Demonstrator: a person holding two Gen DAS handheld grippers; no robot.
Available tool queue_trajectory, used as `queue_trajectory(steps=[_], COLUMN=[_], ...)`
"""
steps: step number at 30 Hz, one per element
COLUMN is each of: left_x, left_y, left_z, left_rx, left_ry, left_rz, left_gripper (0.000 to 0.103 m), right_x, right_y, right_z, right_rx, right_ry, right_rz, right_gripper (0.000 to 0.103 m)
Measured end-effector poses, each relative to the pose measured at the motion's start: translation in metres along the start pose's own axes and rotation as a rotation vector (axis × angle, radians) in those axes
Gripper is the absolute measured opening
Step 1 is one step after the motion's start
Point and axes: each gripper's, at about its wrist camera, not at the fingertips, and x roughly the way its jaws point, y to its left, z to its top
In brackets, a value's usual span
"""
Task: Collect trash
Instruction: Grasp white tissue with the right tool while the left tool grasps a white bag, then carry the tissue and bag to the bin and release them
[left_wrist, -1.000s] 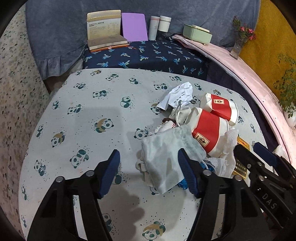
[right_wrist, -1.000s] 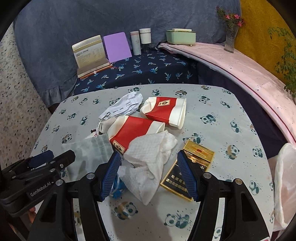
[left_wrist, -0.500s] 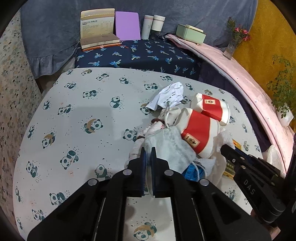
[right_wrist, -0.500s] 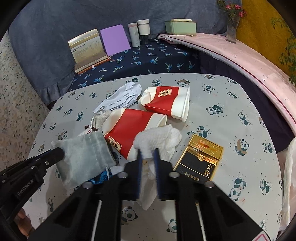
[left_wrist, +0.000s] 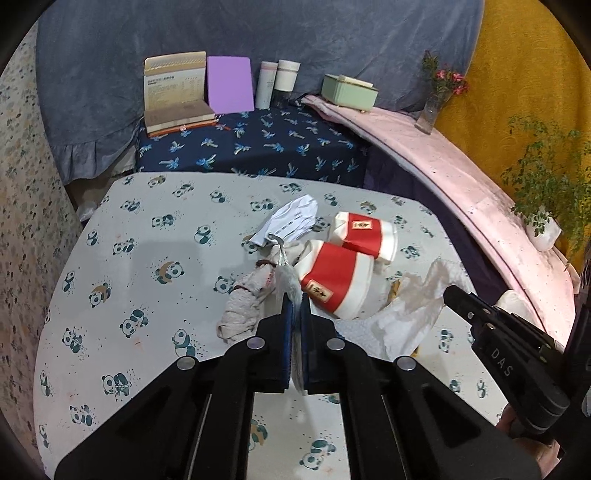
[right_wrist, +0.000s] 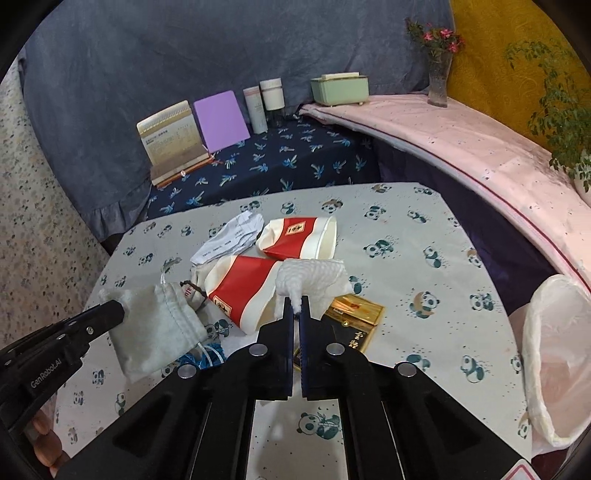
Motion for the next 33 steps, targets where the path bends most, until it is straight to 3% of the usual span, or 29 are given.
queue_trajectory(steps=[14, 25, 33], left_x=[-0.033, -0.038, -0.03], left_y=[-0.075, -0.175, -0.264], left_z=[0.009, -0.002, -0.015], left_rx=[0.113, 0.232, 0.334], left_ry=[-0.054, -0.041, -0.004], left_rz=[-0.086, -0.207, -0.338], left_gripper=[0.003, 0.003, 0.003], right_x=[-0.078, -0.135, -0.158], right_y=[-0.055, -0.134, -0.21], right_z=[0.012, 0.003, -0.023], right_rx=[0.077, 0.173, 0.264], right_ry=[-0.144, -0.224, -0.208], right_rz=[-0.05, -0.146, -0.258], right_gripper=[0.003, 0.003, 0.003])
